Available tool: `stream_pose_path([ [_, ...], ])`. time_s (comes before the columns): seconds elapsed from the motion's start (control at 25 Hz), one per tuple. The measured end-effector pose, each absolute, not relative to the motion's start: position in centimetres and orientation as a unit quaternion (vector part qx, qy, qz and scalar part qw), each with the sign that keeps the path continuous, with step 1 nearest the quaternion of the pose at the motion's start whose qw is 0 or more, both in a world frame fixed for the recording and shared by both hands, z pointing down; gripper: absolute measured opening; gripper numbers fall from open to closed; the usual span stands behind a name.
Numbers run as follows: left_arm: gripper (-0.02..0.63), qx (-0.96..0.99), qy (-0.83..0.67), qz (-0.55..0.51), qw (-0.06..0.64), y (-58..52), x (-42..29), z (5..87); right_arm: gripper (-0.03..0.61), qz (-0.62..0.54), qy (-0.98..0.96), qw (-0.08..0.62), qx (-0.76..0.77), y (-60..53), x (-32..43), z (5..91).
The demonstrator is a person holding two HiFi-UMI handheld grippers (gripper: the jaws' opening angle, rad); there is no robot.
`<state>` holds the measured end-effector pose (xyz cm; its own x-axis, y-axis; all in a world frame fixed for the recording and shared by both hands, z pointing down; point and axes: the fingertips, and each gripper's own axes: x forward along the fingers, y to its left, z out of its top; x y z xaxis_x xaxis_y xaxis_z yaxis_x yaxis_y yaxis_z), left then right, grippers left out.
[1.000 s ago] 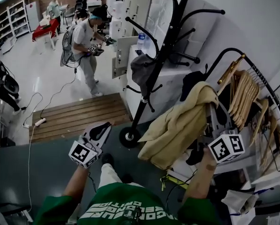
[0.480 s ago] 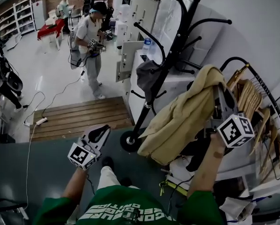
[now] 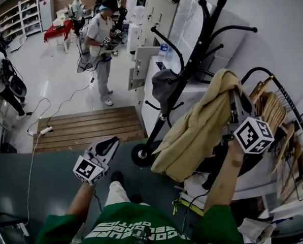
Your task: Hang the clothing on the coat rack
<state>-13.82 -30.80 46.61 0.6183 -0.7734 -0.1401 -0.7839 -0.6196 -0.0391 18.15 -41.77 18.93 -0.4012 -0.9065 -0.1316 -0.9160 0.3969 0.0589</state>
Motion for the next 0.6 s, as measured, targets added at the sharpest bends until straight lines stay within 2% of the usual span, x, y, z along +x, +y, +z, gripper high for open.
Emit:
stream_pose_path([
  [0.6,0.026,-0.898,0.435,0.049,0.045,-31.4,-14.3,46.8,0.037,0.052,0.832,0.016,-0.553,-44.1,17.6,20.7],
])
